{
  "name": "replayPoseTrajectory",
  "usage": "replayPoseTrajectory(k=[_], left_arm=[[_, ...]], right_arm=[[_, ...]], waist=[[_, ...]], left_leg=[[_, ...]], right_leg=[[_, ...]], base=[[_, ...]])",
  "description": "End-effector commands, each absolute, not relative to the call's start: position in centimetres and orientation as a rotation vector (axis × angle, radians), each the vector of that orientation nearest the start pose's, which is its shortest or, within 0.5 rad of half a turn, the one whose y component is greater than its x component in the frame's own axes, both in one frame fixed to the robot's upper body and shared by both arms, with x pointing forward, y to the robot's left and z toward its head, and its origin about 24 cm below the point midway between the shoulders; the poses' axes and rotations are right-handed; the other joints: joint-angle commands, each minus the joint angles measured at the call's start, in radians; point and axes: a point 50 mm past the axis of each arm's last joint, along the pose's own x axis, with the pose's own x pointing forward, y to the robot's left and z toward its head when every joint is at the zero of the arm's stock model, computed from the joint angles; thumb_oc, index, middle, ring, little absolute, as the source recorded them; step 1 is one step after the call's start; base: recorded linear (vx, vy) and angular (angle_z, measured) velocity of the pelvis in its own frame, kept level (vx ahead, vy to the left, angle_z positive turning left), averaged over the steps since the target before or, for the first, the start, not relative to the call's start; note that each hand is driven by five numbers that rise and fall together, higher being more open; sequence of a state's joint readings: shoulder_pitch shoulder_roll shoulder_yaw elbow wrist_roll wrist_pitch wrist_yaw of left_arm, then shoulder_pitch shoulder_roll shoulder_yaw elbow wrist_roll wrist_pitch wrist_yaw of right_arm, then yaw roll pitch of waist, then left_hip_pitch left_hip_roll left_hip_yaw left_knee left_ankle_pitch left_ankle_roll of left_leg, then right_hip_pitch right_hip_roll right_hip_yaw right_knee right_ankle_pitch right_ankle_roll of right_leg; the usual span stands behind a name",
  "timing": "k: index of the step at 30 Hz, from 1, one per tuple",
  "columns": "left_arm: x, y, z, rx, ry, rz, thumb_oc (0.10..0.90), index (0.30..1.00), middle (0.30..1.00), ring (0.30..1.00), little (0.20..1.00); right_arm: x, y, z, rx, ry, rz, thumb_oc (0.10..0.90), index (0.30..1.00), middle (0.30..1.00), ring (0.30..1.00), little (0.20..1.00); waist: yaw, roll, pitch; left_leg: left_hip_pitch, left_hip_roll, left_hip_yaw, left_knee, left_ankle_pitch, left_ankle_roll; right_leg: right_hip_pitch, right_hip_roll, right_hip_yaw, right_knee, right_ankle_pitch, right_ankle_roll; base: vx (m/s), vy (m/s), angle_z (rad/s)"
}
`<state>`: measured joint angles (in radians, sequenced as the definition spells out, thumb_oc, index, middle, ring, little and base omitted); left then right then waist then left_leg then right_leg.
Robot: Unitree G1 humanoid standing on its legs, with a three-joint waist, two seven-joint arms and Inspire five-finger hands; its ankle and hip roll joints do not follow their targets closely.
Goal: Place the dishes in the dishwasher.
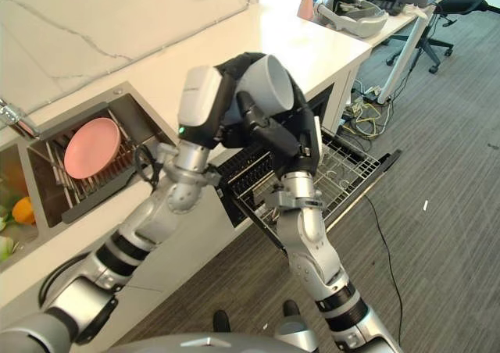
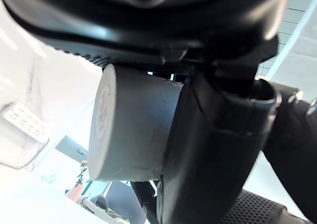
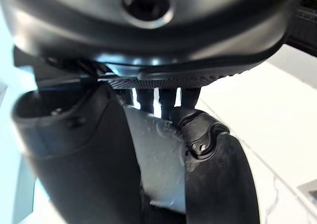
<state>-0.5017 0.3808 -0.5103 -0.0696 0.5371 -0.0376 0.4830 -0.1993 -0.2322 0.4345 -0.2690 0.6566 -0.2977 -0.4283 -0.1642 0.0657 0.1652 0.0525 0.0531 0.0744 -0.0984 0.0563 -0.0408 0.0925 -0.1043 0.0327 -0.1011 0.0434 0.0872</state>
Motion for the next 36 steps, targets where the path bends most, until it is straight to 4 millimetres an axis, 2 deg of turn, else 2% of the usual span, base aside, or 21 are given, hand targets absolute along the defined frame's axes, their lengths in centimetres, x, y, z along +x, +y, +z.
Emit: replayPoseTrajectory(k=[1,2,4,6,8,10,14,16,19,22,24,28,29,30,31,32,33,36], left_arm=[[27.6,8.8,17.2,0.714,-0.915,-0.070,0.800,0.900,0.900,0.900,0.900],[27.4,10.3,17.3,0.638,-0.880,-0.010,0.800,0.900,0.900,0.900,0.900],[26.8,11.6,17.5,0.555,-0.862,0.040,0.800,0.900,0.900,0.900,0.900],[26.1,10.5,17.2,0.463,-0.843,0.008,0.800,0.900,0.900,0.900,0.900],[26.0,10.2,16.9,0.449,-0.828,-0.005,0.800,0.900,0.900,0.900,0.900],[25.9,9.2,16.2,0.355,-0.776,-0.049,0.800,0.900,0.900,0.900,0.900],[26.0,9.1,15.3,0.238,-0.691,-0.066,0.800,0.900,0.900,0.900,0.900],[25.8,9.1,15.3,0.119,-0.645,-0.114,0.800,0.900,0.900,0.900,0.900],[25.6,8.8,15.5,0.020,-0.607,-0.218,0.800,0.900,0.900,0.900,0.900],[25.9,7.9,14.3,0.119,-0.538,-0.384,0.800,0.900,0.900,0.900,0.900],[26.0,8.3,14.3,0.143,-0.533,-0.430,0.800,0.900,0.900,0.900,0.900],[26.1,9.4,10.8,0.120,-0.339,-0.486,0.800,0.900,0.900,0.900,0.900],[26.1,9.5,10.8,0.119,-0.338,-0.486,0.800,0.900,0.900,0.900,0.900],[25.8,10.3,8.9,0.145,-0.250,-0.489,0.800,0.900,0.900,0.900,0.900],[25.7,10.9,8.1,0.159,-0.214,-0.479,0.800,0.900,0.900,0.900,0.900],[25.7,10.9,8.0,0.159,-0.214,-0.479,0.800,0.900,0.900,0.900,0.900],[25.3,12.1,6.4,0.179,-0.132,-0.462,0.800,0.900,0.900,0.900,0.900],[24.5,13.8,3.4,0.200,0.011,-0.444,0.800,0.900,0.900,0.900,0.900]], right_arm=[[23.3,-12.3,23.7,0.705,-0.944,0.128,0.400,0.300,0.300,0.300,0.300],[22.7,-13.4,24.2,0.597,-1.019,0.053,0.400,0.300,0.300,0.300,0.300],[21.9,-14.8,24.7,0.465,-1.110,-0.049,0.400,0.300,0.300,0.300,0.300],[21.3,-15.6,25.0,0.399,-1.163,-0.114,0.400,0.300,0.300,0.300,0.300],[21.0,-15.9,25.0,0.364,-1.177,-0.141,0.400,0.300,0.300,0.300,0.300],[20.4,-17.0,25.0,0.290,-1.209,-0.232,0.400,0.300,0.300,0.300,0.300],[20.2,-18.4,24.3,0.212,-1.189,-0.332,0.400,0.300,0.300,0.300,0.300],[20.2,-20.2,23.7,0.008,-1.155,-0.443,0.400,0.300,0.300,0.300,0.300],[20.7,-22.1,22.4,-0.156,-1.049,-0.528,0.400,0.300,0.300,0.300,0.300],[21.5,-24.3,20.2,-0.332,-0.881,-0.607,0.400,0.300,0.300,0.300,0.300],[22.1,-25.2,18.4,-0.420,-0.757,-0.610,0.400,0.300,0.300,0.300,0.300],[23.2,-26.6,14.3,-0.531,-0.480,-0.549,0.400,0.300,0.300,0.300,0.300],[23.3,-26.6,14.3,-0.532,-0.479,-0.548,0.400,0.300,0.300,0.300,0.300],[23.7,-27.6,13.0,-0.605,-0.387,-0.537,0.400,0.300,0.300,0.300,0.300],[23.9,-28.0,12.4,-0.644,-0.350,-0.533,0.400,0.300,0.300,0.300,0.300],[23.9,-28.0,12.4,-0.644,-0.350,-0.532,0.400,0.300,0.300,0.300,0.300],[24.5,-28.9,11.2,-0.667,-0.264,-0.517,0.400,0.300,0.300,0.300,0.300],[25.6,-30.0,9.9,-0.731,-0.156,-0.477,0.400,0.300,0.300,0.300,0.300]], waist=[[0.019,-0.008,-0.055],[0.024,-0.010,-0.057],[0.028,-0.013,-0.059],[0.027,-0.017,-0.058],[0.026,-0.019,-0.057],[0.020,-0.023,-0.054],[0.015,-0.026,-0.052],[0.006,-0.030,-0.052],[-0.001,-0.035,-0.052],[-0.015,-0.034,-0.049],[-0.014,-0.036,-0.049],[0.001,-0.040,-0.048],[0.000,-0.040,-0.049],[0.014,-0.044,-0.047],[0.020,-0.046,-0.045],[0.019,-0.045,-0.047],[0.039,-0.050,-0.041],[0.068,-0.057,-0.034]], left_leg=[[0.104,0.047,0.058,0.011,-0.105,-0.074],[0.102,0.047,0.056,0.011,-0.103,-0.075],[0.098,0.049,0.053,0.011,-0.101,-0.076],[0.093,0.048,0.043,0.011,-0.100,-0.076],[0.090,0.048,0.040,0.011,-0.099,-0.076],[0.083,0.049,0.034,0.011,-0.098,-0.076],[0.079,0.048,0.029,0.011,-0.097,-0.076],[0.078,0.046,0.030,0.011,-0.100,-0.076],[0.075,0.044,0.031,0.011,-0.102,-0.075],[0.075,0.042,0.032,0.011,-0.108,-0.067],[0.078,0.039,0.034,0.011,-0.111,-0.063],[0.079,0.038,0.026,0.011,-0.109,-0.064],[0.079,0.038,0.026,0.011,-0.109,-0.064],[0.080,0.037,0.019,0.011,-0.108,-0.065],[0.079,0.037,0.015,0.011,-0.107,-0.064],[0.084,0.037,0.014,0.011,-0.118,-0.065],[0.078,0.036,0.006,0.011,-0.104,-0.063],[0.080,0.034,-0.006,0.011,-0.111,-0.066]], right_leg=[[0.043,-0.020,-0.039,0.014,-0.118,0.059],[0.044,-0.021,-0.045,0.014,-0.119,0.059],[0.044,-0.022,-0.052,0.014,-0.120,0.059],[0.044,-0.022,-0.056,0.014,-0.122,0.058],[0.043,-0.022,-0.058,0.014,-0.122,0.058],[0.041,-0.022,-0.062,0.014,-0.124,0.058],[0.041,-0.021,-0.066,0.014,-0.124,0.058],[0.040,-0.022,-0.065,0.014,-0.125,0.059],[0.038,-0.024,-0.066,0.014,-0.124,0.062],[0.035,-0.025,-0.058,0.014,-0.119,0.066],[0.034,-0.025,-0.051,0.014,-0.118,0.067],[0.040,-0.025,-0.052,0.014,-0.121,0.063],[0.041,-0.025,-0.052,0.014,-0.122,0.063],[0.047,-0.024,-0.062,0.014,-0.124,0.062],[0.050,-0.025,-0.065,0.014,-0.126,0.061],[0.055,-0.025,-0.065,0.014,-0.137,0.062],[0.052,-0.024,-0.072,0.014,-0.126,0.060],[0.063,-0.025,-0.084,0.014,-0.137,0.060]], base=[[0.02,-0.001,0.07],[0.02,-0.004,0.05],[0.02,-0.007,0.06],[0.01,-0.015,0.11],[0.00,-0.017,0.17],[0.00,-0.014,0.14],[0.00,-0.006,0.02],[0.00,0.003,0.04],[0.00,-0.001,0.03],[0.00,0.000,0.00],[0.00,0.000,0.00],[0.00,0.003,-0.02],[0.00,-0.015,0.04],[0.00,-0.014,0.04],[0.04,-0.012,0.03],[-0.02,-0.017,0.10],[0.02,-0.020,0.13],[-0.01,-0.017,0.12]])
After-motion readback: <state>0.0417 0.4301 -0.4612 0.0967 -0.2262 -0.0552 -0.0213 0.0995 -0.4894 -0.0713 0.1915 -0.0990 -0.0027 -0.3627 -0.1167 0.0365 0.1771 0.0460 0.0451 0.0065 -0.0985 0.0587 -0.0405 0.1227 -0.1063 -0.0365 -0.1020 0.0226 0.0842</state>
